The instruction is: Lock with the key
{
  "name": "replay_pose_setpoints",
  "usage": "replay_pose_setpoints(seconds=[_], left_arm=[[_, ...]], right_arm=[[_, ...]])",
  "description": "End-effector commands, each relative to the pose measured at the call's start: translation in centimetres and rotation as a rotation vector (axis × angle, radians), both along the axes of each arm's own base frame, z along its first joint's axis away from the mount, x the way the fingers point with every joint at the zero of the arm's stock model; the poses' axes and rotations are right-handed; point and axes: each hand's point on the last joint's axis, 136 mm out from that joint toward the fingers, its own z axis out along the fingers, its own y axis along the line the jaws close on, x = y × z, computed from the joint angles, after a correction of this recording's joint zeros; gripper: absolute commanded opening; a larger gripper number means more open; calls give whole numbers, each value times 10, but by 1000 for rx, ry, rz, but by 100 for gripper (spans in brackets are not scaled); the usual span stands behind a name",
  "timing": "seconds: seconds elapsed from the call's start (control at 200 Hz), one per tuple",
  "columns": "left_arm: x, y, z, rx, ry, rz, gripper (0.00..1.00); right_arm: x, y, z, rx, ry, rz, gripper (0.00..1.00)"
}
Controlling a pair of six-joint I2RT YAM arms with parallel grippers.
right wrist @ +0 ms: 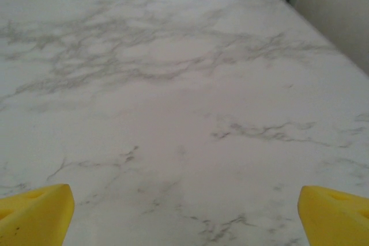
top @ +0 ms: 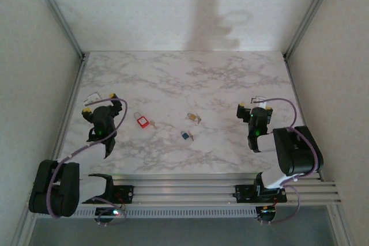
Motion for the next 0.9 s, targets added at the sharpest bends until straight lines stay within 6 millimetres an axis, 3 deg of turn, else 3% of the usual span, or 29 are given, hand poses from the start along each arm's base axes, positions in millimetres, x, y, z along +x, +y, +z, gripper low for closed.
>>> replay_pose_setpoints(seconds=[0.0,0.14,0.24,0.41,0.636,0.751,0.896], left_arm=[[2,-2,5,41,-62,-57,100],[6,-2,-8,61,-65,-76,99],[15,-10,-6,94,-82,-129,99],[29,-19,-24,82,-60,-237,99],[24,-16,-27,73,-78,-231,99],[15,-2,-24,65,-105,-126,99],[15,-5,-25,75,-97,-126,99]], right_arm=[[13,4,12,11,-24,34,99],[13,2,10,20,-10,27,99],[13,1,11,18,-13,25,99],[13,2,10,19,-11,25,99],[13,1,10,20,-11,25,99],[13,1,10,20,-10,25,99],[13,1,10,20,-10,24,99]])
